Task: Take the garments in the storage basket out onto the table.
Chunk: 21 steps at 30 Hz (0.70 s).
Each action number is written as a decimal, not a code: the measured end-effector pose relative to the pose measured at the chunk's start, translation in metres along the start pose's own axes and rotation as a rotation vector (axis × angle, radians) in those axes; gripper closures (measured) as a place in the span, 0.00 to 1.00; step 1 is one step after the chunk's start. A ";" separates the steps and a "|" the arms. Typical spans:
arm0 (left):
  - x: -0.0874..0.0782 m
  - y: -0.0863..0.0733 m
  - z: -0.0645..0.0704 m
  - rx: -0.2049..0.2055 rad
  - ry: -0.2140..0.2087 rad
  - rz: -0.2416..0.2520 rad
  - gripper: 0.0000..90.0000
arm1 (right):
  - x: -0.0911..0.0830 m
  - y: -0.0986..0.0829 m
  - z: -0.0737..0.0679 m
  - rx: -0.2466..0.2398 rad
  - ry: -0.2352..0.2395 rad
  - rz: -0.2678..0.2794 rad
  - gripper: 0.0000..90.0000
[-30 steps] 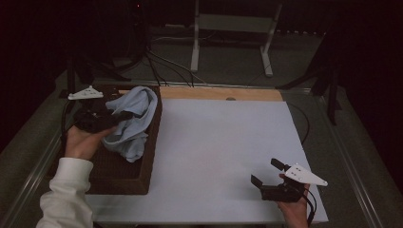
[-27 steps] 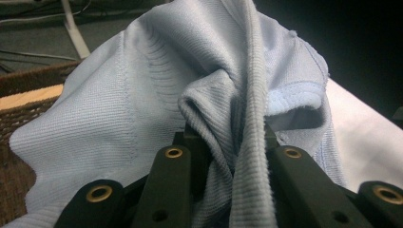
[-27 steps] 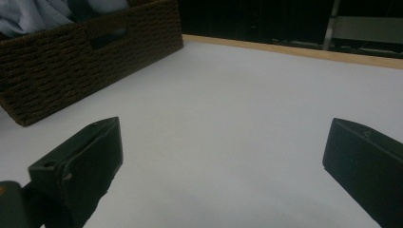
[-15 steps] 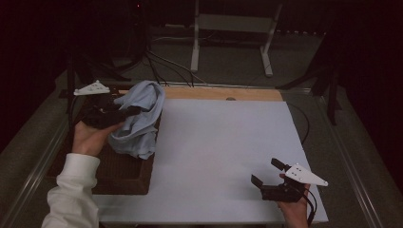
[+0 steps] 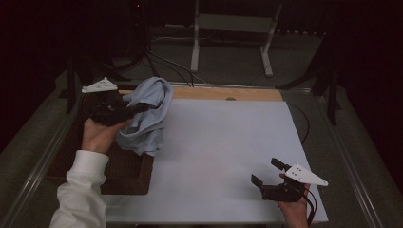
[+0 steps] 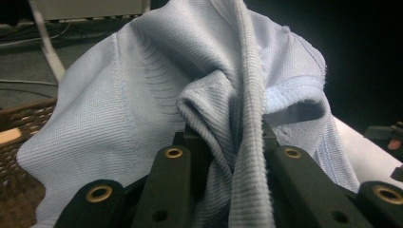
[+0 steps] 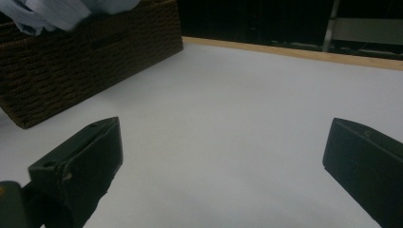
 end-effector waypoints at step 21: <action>0.026 0.003 0.018 0.025 -0.018 0.004 0.86 | 0.000 0.000 0.001 0.003 0.000 0.003 0.00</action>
Point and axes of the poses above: each handheld gripper's, and its own axes: x roughly forward along the jaws, y roughly out of its top, z roughly to its right, the point moved 10 cm from there along x, roughly forward along the jaws, and after that the axes turned 9 degrees about z, right-handed, at the moved point
